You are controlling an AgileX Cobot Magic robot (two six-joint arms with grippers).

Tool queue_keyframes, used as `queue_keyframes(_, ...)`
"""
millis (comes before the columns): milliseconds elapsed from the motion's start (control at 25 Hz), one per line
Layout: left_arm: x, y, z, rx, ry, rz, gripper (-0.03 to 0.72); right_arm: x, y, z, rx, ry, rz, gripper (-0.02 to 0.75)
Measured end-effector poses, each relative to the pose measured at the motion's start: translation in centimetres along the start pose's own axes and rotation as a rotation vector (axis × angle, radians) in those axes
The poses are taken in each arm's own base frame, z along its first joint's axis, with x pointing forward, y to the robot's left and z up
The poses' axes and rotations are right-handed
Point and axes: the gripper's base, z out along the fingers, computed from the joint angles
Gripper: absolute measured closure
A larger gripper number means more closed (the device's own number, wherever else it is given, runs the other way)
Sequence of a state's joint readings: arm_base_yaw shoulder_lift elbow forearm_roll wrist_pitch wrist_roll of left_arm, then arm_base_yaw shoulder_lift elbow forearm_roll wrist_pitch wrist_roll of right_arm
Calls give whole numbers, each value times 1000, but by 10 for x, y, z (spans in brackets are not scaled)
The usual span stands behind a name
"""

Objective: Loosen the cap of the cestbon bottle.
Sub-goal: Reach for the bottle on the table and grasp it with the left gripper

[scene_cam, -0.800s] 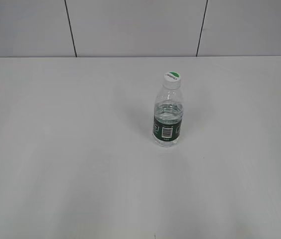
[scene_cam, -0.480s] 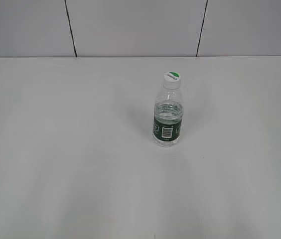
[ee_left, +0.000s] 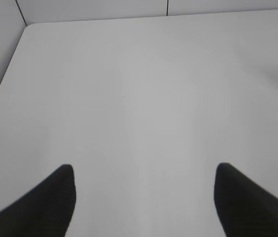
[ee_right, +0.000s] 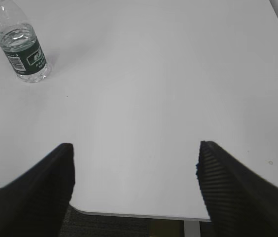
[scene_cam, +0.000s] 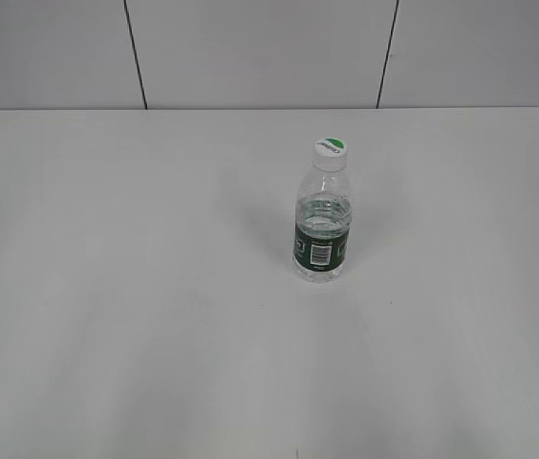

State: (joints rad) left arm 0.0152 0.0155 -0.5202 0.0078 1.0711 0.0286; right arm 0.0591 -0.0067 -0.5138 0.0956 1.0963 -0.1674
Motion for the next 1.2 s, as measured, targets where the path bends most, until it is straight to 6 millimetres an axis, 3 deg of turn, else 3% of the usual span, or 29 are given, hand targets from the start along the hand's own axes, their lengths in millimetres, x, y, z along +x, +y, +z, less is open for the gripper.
queue_keyframes(1200, 0, 0, 0, -1, 0, 1, 161, 0, 0, 0, 0, 0, 0, 150)
